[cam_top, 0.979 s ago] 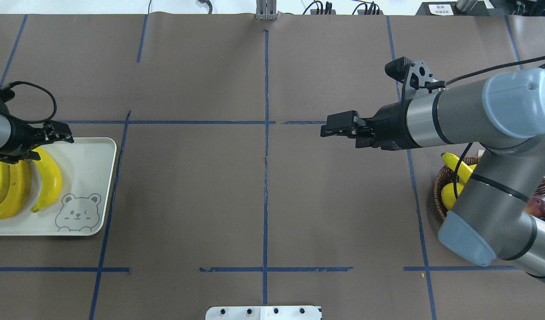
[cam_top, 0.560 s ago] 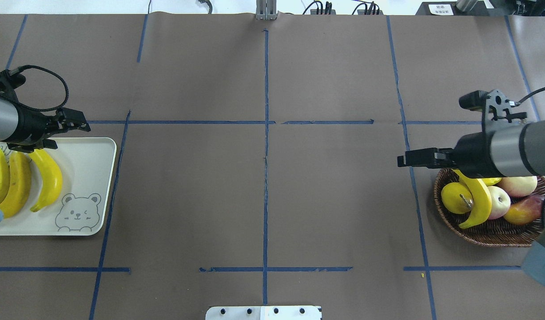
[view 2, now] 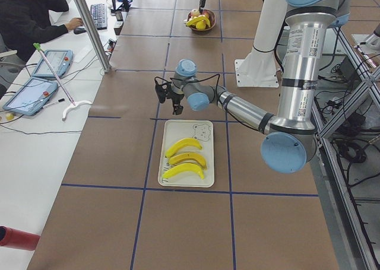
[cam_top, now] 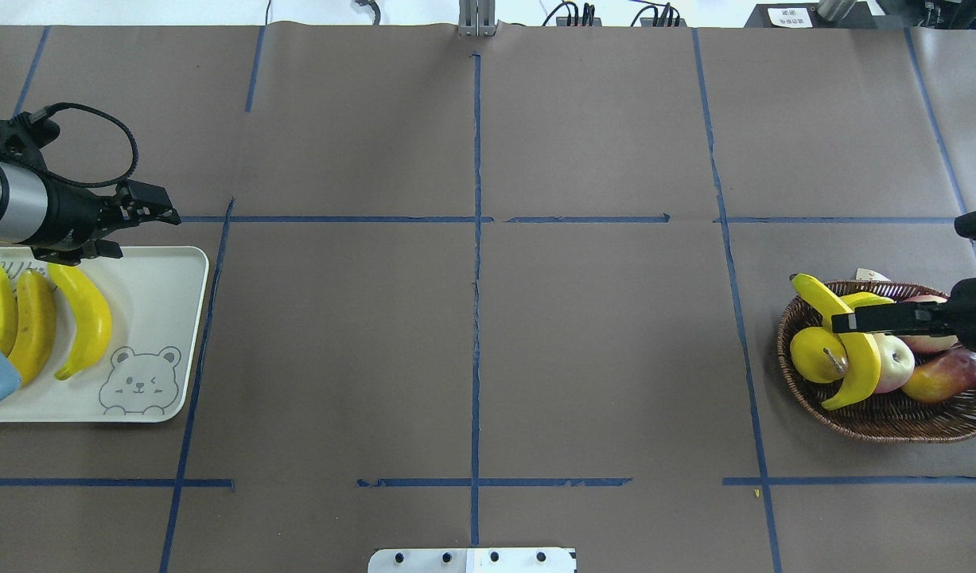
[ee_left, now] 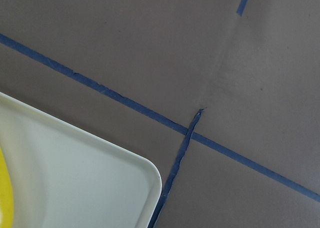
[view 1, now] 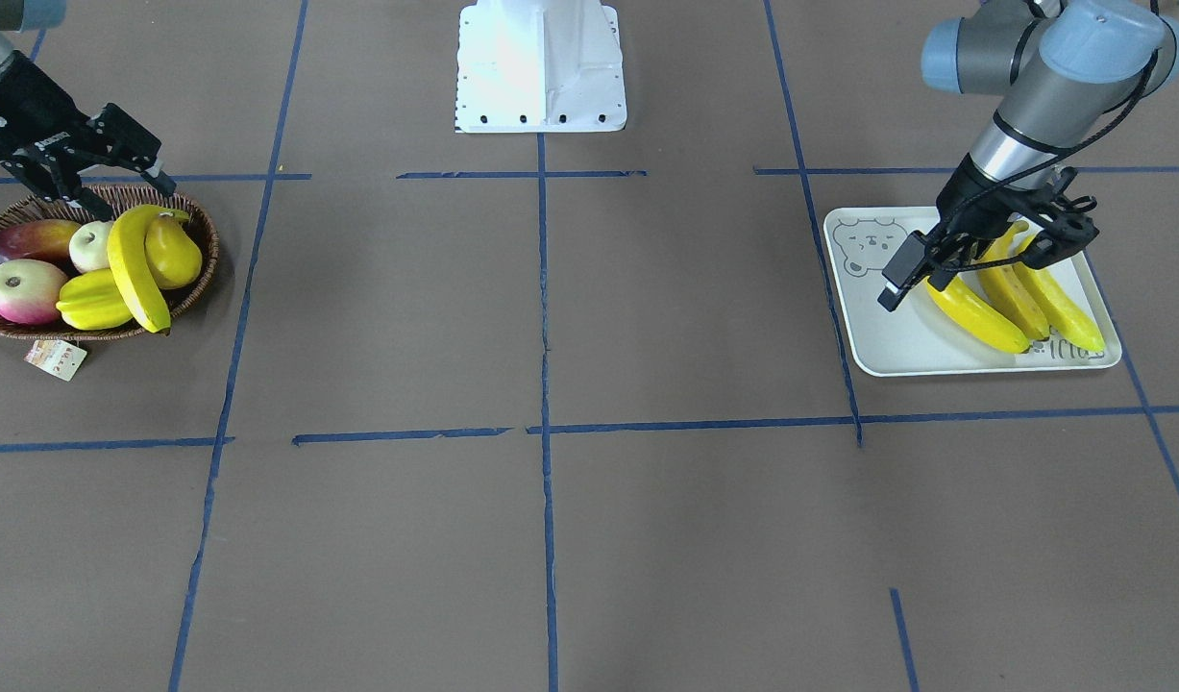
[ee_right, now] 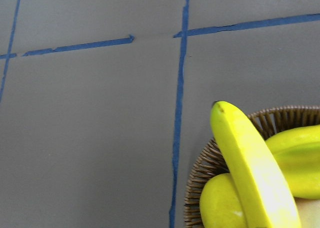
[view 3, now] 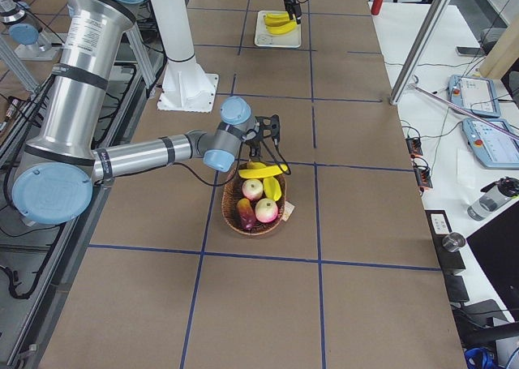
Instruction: Transfer all bananas from basket to plate
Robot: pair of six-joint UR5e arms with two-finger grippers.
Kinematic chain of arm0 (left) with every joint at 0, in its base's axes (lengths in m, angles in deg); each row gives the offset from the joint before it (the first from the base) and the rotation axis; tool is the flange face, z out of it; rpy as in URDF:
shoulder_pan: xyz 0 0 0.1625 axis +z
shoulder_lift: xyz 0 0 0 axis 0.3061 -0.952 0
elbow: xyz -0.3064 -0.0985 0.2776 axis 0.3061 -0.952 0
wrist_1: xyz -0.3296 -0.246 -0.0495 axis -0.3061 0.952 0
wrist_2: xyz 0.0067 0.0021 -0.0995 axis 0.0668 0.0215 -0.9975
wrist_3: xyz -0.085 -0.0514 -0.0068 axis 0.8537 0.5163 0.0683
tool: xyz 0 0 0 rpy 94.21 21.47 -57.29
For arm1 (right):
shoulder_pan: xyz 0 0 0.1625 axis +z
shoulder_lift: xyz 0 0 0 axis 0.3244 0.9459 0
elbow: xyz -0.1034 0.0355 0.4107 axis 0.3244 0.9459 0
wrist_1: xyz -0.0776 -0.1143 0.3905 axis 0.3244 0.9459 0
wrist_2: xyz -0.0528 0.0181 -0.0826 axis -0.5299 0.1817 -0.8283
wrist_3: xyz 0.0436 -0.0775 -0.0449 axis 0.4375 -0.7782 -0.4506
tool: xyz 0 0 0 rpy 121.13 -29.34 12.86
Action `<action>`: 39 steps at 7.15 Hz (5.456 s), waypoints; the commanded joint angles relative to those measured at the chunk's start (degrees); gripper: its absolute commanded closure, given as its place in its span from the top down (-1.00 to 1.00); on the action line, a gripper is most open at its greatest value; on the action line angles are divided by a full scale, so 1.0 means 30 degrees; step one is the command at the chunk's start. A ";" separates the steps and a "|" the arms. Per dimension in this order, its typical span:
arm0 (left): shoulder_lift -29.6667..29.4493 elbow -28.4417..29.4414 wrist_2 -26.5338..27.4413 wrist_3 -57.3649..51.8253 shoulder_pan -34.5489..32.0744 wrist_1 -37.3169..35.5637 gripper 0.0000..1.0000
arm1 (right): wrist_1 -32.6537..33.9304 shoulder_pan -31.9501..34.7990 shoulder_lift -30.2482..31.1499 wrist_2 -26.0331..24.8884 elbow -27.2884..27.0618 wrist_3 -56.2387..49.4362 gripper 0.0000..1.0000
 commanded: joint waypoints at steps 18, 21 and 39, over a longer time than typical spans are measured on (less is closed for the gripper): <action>-0.0159 0.0159 0.0150 0.0024 0.0273 -0.0007 1.00 | -0.0105 -0.0392 -0.0546 0.0609 0.2512 -0.0133 -0.79; -0.0188 0.0189 0.0121 0.0024 0.0302 -0.0007 1.00 | -0.0223 0.2403 -0.0369 0.3141 0.1490 -0.0163 -0.98; -0.9387 0.0803 0.0062 0.5649 0.5251 0.0579 0.97 | 1.1496 -0.8447 -1.6689 -0.8003 -0.0243 0.5228 -0.99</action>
